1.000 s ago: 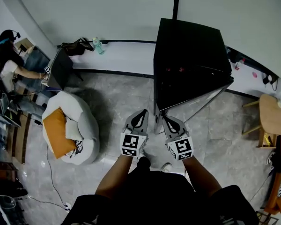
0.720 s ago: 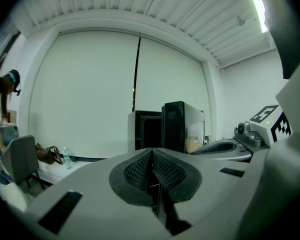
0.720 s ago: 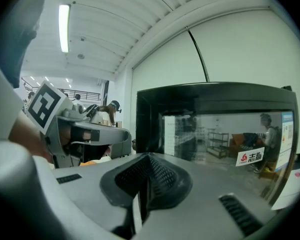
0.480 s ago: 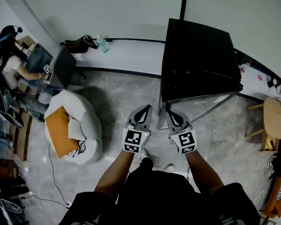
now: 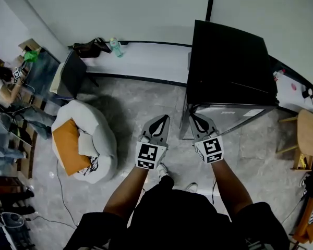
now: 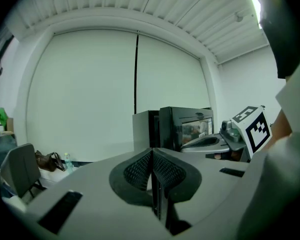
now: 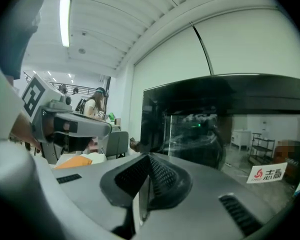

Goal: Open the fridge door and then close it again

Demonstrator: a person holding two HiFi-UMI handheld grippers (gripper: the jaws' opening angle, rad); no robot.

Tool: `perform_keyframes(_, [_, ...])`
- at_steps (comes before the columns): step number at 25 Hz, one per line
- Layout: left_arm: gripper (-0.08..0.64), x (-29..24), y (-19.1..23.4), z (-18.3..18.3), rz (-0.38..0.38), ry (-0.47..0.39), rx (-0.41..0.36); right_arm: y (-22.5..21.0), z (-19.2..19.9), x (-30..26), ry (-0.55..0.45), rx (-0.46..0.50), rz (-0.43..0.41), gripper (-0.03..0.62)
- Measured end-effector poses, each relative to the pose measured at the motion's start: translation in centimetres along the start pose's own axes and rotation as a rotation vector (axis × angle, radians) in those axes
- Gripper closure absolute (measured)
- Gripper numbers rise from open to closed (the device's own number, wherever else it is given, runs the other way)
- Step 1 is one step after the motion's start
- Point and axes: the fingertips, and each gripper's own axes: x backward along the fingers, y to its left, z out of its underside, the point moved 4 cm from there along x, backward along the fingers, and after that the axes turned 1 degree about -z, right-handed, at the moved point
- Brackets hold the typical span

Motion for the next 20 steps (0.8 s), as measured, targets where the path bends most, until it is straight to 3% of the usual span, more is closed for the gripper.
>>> perform_keyframes(20, [0.538, -2.2, 2.1, 0.6, 0.056, 0.024, -0.042, -3.4, -0.2, -4.3, -0.001, 0.024, 0.087, 0.583])
